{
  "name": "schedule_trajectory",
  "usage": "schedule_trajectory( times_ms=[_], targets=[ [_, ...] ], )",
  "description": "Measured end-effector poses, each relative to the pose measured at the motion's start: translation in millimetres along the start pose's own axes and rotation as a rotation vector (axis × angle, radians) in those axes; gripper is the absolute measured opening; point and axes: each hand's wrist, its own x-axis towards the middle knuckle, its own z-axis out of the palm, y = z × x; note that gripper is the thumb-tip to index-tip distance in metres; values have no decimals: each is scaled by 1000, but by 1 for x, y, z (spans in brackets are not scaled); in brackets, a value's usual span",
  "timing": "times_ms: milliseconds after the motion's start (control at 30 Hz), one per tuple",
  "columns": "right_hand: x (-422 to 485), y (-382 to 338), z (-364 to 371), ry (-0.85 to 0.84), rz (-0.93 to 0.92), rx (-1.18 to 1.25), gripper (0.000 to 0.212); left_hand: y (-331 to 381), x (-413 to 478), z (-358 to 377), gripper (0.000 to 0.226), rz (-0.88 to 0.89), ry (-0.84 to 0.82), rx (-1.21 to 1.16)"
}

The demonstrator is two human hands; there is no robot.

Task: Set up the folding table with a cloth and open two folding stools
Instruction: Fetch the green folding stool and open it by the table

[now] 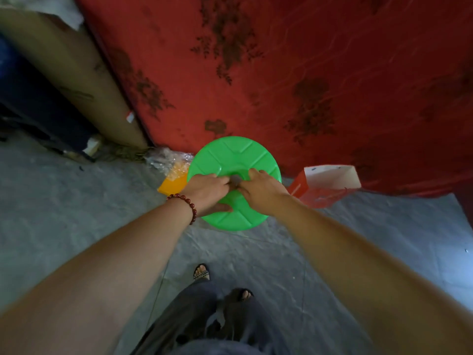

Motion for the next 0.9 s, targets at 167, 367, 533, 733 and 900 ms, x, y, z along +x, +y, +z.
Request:
schedule_trajectory(
  times_ms=[167,367,533,733,900],
  targets=[
    [3,-13,-9,24,-98,-58,37,6,-26,0,68,-156,50,-97],
    [6,-58,-14,26,-256,-144,36,2,-77,22,65,-314,53,-147],
    [13,-112,-17,4,-370,-183,36,-12,-128,38,64,-427,41,-177],
    [36,-197,-21,15,-502,-256,36,-47,-196,59,63,-572,64,-259],
    [58,-297,-10,-33,-589,-302,37,-89,-278,94,62,-643,67,-261]
  ],
)
